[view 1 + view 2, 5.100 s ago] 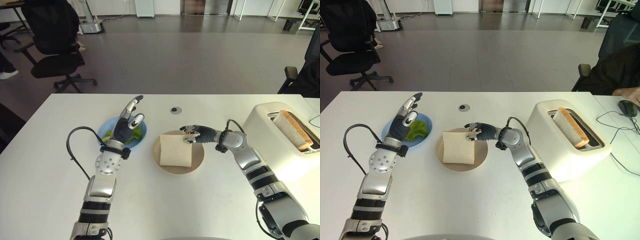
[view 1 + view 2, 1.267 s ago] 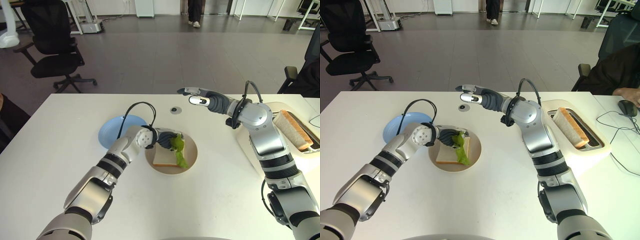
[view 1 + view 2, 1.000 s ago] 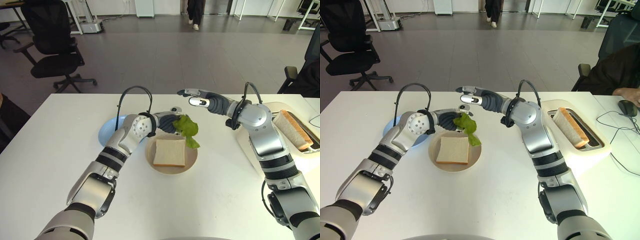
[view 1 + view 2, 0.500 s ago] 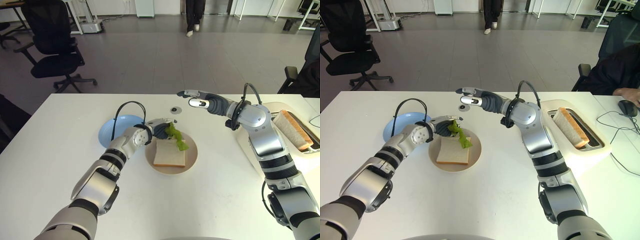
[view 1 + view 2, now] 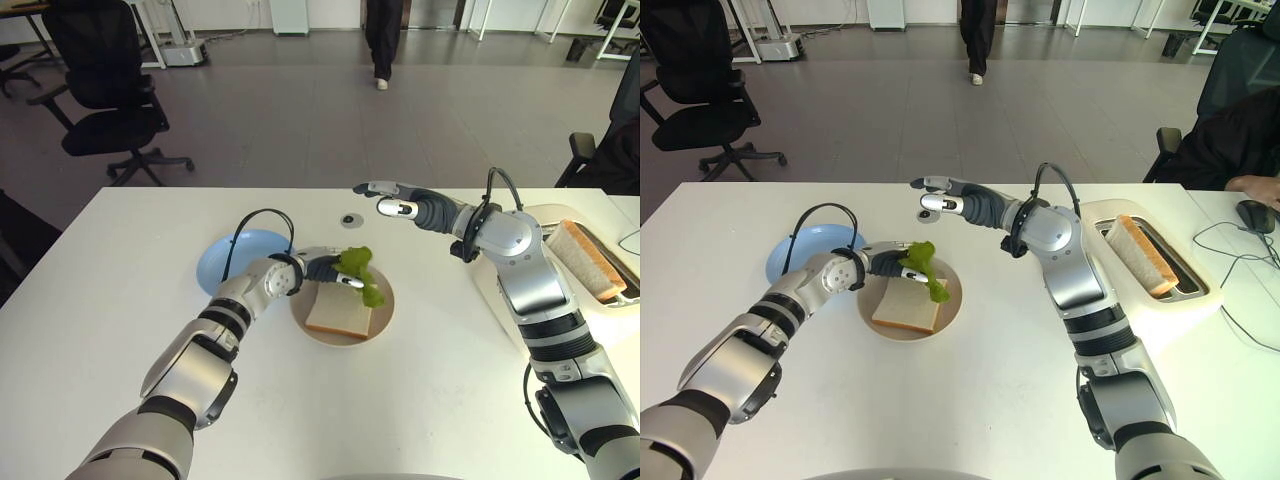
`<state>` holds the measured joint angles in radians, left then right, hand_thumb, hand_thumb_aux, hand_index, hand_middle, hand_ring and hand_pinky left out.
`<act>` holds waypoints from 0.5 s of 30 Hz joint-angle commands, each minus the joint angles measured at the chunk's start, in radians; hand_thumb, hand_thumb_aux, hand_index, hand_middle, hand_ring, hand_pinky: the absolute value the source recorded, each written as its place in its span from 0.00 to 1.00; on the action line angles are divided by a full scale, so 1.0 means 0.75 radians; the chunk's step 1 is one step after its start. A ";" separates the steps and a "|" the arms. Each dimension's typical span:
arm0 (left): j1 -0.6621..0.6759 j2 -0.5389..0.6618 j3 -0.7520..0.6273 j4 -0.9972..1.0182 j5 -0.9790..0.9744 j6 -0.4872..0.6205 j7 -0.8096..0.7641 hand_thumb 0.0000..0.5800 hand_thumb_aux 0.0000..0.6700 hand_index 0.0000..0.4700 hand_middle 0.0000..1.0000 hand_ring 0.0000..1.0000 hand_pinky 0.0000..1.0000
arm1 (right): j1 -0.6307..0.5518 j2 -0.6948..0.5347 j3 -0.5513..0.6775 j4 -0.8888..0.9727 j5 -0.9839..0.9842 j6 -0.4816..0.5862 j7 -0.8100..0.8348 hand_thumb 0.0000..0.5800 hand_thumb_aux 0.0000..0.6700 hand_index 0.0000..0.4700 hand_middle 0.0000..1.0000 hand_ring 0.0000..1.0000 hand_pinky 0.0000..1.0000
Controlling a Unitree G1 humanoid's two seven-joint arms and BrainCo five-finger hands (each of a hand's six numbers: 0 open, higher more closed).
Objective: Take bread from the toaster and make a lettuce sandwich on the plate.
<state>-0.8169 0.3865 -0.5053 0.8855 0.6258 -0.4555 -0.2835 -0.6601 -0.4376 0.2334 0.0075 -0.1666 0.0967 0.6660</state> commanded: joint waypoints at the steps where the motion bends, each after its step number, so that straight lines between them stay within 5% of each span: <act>1: 0.034 0.075 0.043 -0.196 -0.057 0.041 -0.137 0.00 0.00 0.00 0.00 0.00 0.00 | 0.011 -0.002 0.006 -0.005 0.002 0.013 0.008 0.00 0.00 0.00 0.00 0.00 0.00; 10: 0.119 0.249 0.191 -0.761 -0.263 0.255 -0.526 0.00 0.00 0.00 0.00 0.00 0.00 | 0.004 0.000 0.008 0.016 -0.001 0.004 0.004 0.00 0.00 0.00 0.00 0.00 0.00; 15: 0.114 0.286 0.307 -0.877 -0.361 0.357 -0.565 0.00 0.00 0.00 0.00 0.00 0.00 | -0.011 -0.001 0.007 0.035 -0.002 -0.007 0.003 0.00 0.00 0.00 0.00 0.00 0.00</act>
<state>-0.7366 0.5793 -0.3127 0.2469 0.3776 -0.2147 -0.7024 -0.6555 -0.4351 0.2374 0.0239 -0.1668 0.0962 0.6643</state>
